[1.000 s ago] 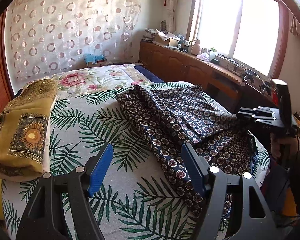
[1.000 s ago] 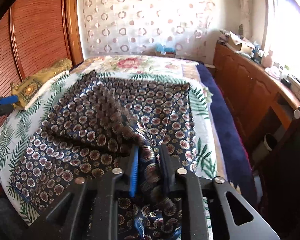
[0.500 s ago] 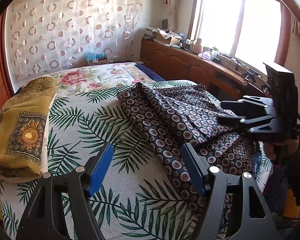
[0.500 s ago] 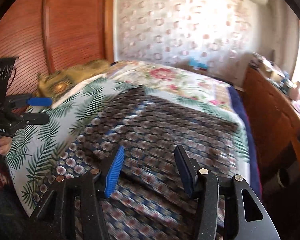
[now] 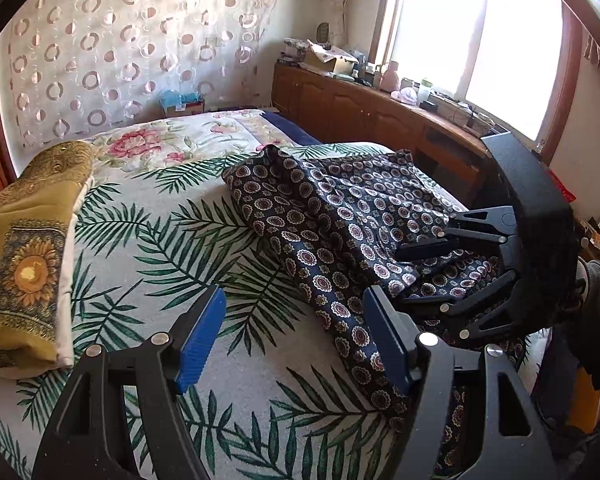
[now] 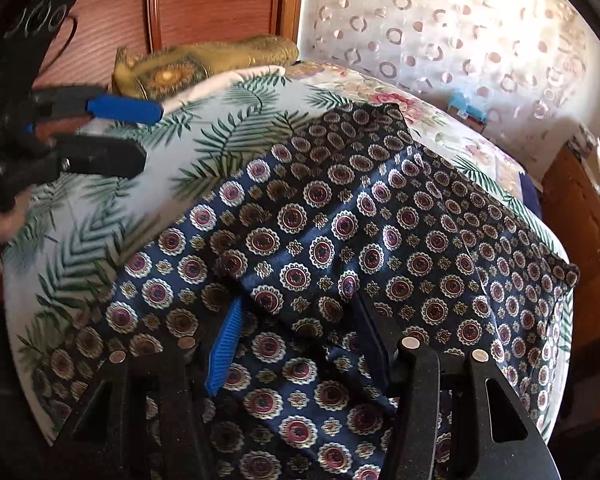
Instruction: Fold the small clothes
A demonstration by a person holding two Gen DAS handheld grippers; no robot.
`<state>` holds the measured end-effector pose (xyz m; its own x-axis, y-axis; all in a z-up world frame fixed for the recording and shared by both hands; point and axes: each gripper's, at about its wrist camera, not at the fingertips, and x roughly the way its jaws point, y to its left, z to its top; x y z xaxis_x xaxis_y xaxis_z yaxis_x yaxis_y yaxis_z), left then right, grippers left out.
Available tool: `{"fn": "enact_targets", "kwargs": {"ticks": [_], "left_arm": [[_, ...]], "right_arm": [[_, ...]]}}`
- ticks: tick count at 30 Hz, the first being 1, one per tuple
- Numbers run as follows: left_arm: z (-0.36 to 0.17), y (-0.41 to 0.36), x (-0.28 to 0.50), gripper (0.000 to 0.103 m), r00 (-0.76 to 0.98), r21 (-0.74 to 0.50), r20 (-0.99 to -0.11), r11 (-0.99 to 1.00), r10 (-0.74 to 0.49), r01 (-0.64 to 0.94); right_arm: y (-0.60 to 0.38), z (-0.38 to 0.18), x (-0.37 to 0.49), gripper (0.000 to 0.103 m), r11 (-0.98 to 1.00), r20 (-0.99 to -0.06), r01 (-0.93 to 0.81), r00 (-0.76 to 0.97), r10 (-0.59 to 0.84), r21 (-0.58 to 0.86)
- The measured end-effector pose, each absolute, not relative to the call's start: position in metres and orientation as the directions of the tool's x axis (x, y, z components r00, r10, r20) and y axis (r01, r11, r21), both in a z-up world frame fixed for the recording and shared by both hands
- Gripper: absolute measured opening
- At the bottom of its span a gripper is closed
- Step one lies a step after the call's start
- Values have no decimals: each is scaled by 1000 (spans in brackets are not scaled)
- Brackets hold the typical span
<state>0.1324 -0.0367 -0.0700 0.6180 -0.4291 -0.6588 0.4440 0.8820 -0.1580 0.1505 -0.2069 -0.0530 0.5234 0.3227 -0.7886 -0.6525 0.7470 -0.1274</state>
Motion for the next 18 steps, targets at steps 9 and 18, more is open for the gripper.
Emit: {"fn": "enact_targets", "kwargs": {"ticks": [9,18], "left_arm": [[-74,-46,152,72,592,-159,-679,874,-434,458],[-80,-64,172,72,560,-159,-701,861,-442,482]], "right_arm": [[-220,-61,173,15,762,-781,-643,513,355,-76],[-287,-26,194,7,818,-715,-573,554,427,44]]}}
